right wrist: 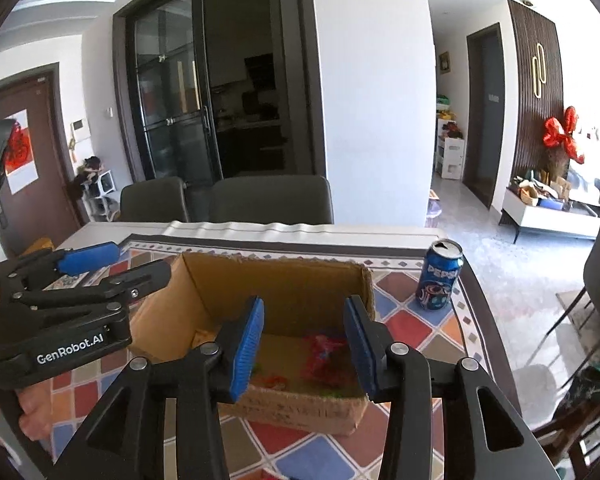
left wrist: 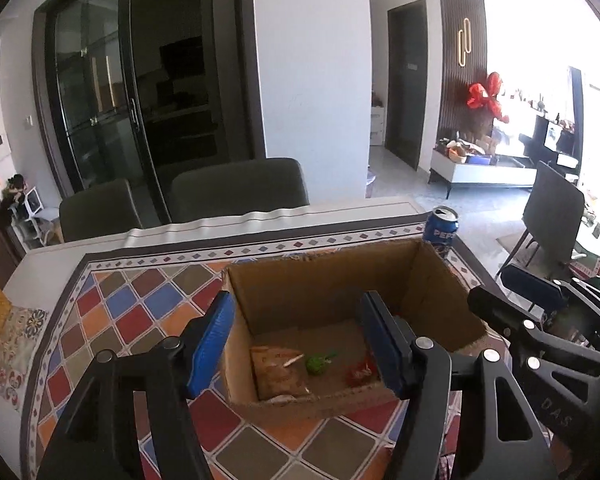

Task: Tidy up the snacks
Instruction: 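Move both tools back to the red packet and striped pink bar, then grasp the red packet with the left tool while the right tool grasps the striped pink bar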

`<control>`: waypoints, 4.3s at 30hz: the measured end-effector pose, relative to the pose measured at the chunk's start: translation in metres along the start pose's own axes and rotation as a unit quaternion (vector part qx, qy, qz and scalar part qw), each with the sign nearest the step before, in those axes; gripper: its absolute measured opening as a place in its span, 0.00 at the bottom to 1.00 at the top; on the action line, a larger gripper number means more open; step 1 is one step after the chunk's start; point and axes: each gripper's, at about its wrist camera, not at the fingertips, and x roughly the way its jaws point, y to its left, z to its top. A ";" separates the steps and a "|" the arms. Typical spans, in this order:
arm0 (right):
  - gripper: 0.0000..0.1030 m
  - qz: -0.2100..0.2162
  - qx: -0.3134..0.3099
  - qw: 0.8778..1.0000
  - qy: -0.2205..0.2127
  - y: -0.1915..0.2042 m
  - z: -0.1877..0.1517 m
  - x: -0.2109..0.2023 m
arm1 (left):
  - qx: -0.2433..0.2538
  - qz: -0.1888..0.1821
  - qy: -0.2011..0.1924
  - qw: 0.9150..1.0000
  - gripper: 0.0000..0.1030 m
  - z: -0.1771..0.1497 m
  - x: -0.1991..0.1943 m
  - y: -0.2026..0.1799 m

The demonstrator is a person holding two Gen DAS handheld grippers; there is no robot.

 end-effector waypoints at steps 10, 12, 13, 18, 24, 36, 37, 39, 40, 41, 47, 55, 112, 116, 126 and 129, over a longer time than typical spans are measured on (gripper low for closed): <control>0.51 -0.016 0.004 1.000 -0.001 -0.007 -0.016 -0.035 | 0.014 -0.013 -0.002 1.000 0.67 -0.025 -0.032 -0.013; 0.53 -0.014 0.002 1.000 0.000 -0.006 -0.020 -0.041 | 0.011 -0.012 0.002 1.000 0.67 -0.031 -0.038 -0.013; 0.53 -0.012 0.002 1.000 0.000 -0.006 -0.022 -0.043 | 0.008 -0.013 0.005 1.000 0.67 -0.035 -0.041 -0.013; 0.53 -0.003 0.000 1.000 0.012 -0.001 -0.037 -0.050 | 0.001 -0.006 0.015 1.000 0.68 -0.051 -0.053 -0.014; 0.53 0.002 0.011 0.999 0.036 -0.002 -0.059 -0.050 | 0.009 -0.020 0.024 0.999 0.68 -0.071 -0.056 -0.022; 0.53 -0.018 0.020 0.995 0.096 -0.014 -0.112 -0.045 | 0.051 -0.048 0.048 0.996 0.68 -0.112 -0.042 -0.047; 0.53 -0.019 0.022 0.994 0.101 -0.015 -0.117 -0.045 | 0.055 -0.052 0.051 0.996 0.68 -0.117 -0.039 -0.048; 0.53 -0.021 0.024 0.993 0.109 -0.017 -0.124 -0.044 | 0.059 -0.058 0.059 0.995 0.68 -0.123 -0.034 -0.050; 0.53 -0.022 0.025 0.993 0.115 -0.018 -0.128 -0.044 | 0.061 -0.062 0.065 0.994 0.68 -0.127 -0.031 -0.052; 0.53 -0.023 0.026 0.992 0.120 -0.018 -0.132 -0.043 | 0.062 -0.066 0.069 0.994 0.68 -0.130 -0.029 -0.053; 0.53 -0.025 0.029 0.989 0.143 -0.017 -0.152 -0.038 | 0.073 -0.081 0.093 0.990 0.67 -0.145 -0.016 -0.060; 0.53 -0.017 0.040 0.984 0.170 -0.015 -0.171 -0.027 | 0.090 -0.092 0.117 0.985 0.66 -0.159 -0.002 -0.065; 0.40 -0.003 0.103 0.975 0.198 -0.037 -0.199 0.001 | 0.080 -0.140 0.199 0.967 0.21 -0.176 0.067 -0.093; 0.40 -0.001 0.104 0.975 0.196 -0.037 -0.199 0.000 | 0.066 -0.135 0.194 0.969 0.21 -0.174 0.058 -0.086; 0.39 0.006 0.100 0.979 0.178 -0.035 -0.188 -0.009 | 0.039 -0.127 0.166 0.977 0.21 -0.165 0.028 -0.071; 0.39 0.007 0.098 0.980 0.171 -0.034 -0.184 -0.013 | 0.035 -0.125 0.155 0.979 0.21 -0.160 0.018 -0.066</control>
